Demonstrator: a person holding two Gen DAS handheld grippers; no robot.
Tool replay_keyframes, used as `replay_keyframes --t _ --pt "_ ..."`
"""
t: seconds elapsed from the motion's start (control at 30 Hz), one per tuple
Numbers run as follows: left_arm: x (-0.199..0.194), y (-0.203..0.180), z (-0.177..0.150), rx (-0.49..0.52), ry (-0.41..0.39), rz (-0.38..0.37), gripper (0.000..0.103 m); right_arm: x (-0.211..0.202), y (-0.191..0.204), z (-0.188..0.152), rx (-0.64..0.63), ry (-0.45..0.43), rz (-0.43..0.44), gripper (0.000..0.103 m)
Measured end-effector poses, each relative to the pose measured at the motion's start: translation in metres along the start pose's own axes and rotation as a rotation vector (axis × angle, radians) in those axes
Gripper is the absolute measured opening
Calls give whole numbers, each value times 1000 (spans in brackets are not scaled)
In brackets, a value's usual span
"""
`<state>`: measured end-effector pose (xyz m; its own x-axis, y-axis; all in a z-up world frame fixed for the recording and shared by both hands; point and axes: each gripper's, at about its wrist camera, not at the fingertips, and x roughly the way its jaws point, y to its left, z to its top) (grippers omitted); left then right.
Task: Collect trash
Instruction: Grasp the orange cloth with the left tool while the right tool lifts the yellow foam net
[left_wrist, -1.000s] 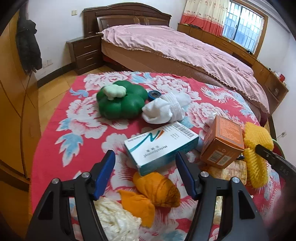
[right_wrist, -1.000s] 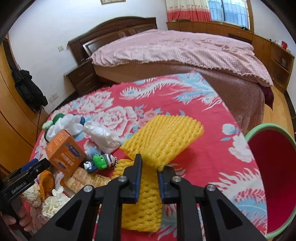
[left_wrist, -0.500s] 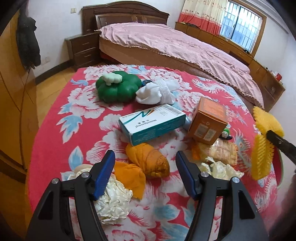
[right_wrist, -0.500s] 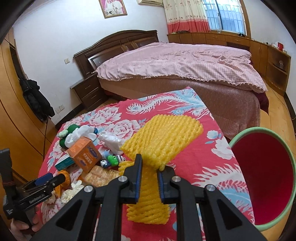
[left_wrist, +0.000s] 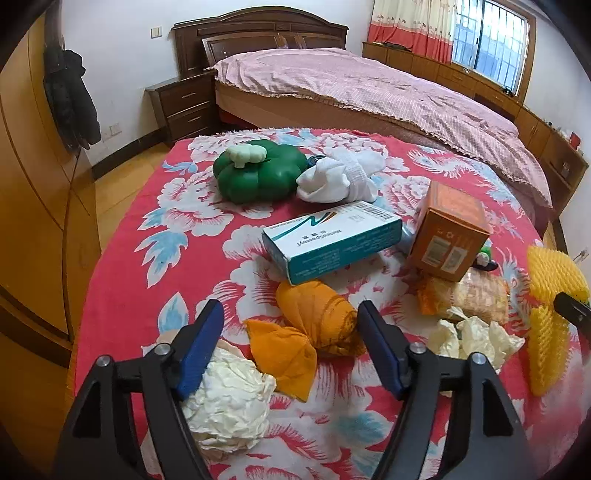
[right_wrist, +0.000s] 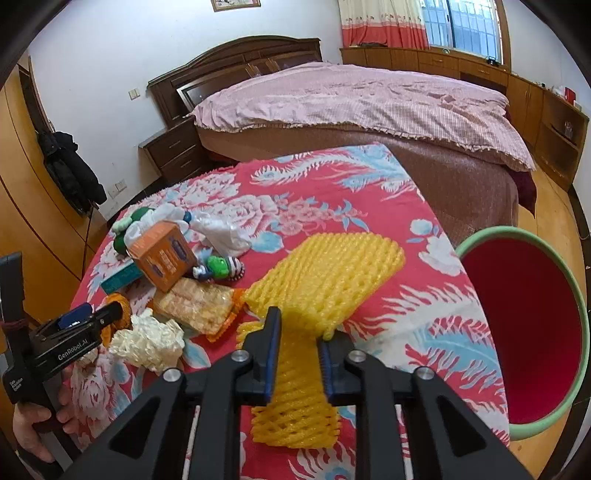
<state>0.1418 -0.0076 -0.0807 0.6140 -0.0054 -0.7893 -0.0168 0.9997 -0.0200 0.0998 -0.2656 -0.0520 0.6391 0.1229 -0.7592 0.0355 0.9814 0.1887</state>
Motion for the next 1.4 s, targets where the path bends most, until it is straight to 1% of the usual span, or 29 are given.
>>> replay_keyframes --t 0.03,0.1,0.2,0.37,0.47,0.57,0.7,0.87,0.93,1.07,1.1,1.13,1.17,1.2,1.23,1.3,1.37,1.4 --pt "0 1 0 -4 0 1 76 0 -1 -1 3 -2 -5 24" --pt "0 2 0 -14 6 0 76 -2 -3 -3 16 -2 -2 39" --pt "-4 4 -2 -17 10 1 76 -7 -6 -7 23 -8 -1 52" --pt "-12 12 -8 -47 19 -10 76 -16 -9 -21 15 13 0 56" --pt "-14 17 -11 -58 16 -9 76 -14 -10 -32 8 48 -2 56" --pt "-12 18 -13 -54 11 16 76 -12 -10 -41 8 65 -16 56" --pt "-9 17 -13 -54 1 -8 76 -8 -13 -46 31 86 -14 56" --pt "-3 7 -8 -25 -5 -35 78 -9 -8 -52 10 69 -39 56" --pt "-1 1 -6 -6 -10 -42 78 -10 -6 -53 9 67 -49 54" --pt "1 -11 -5 39 -5 -42 77 -12 -5 -55 15 69 -41 42" --pt "0 -14 -6 48 -7 -53 68 -12 -6 -55 18 67 -38 38" --pt "-1 -14 -7 47 -8 -76 54 -12 -6 -56 21 66 -34 36" --pt "-3 -15 -8 42 -6 -110 49 -13 -7 -57 28 64 -28 31" --pt "-4 -15 -9 38 -2 -132 37 -14 -9 -58 39 62 -19 28" --pt "-5 -15 -10 32 2 -147 29 -15 -9 -59 43 61 -13 27" --pt "-10 -14 -14 29 1 -159 26 -17 -11 -60 60 60 3 22" --pt "-16 -13 -17 24 -7 -178 18 -20 -12 -62 67 52 22 20" --pt "-21 -11 -19 18 -7 -196 18 -22 -11 -62 66 49 28 20"
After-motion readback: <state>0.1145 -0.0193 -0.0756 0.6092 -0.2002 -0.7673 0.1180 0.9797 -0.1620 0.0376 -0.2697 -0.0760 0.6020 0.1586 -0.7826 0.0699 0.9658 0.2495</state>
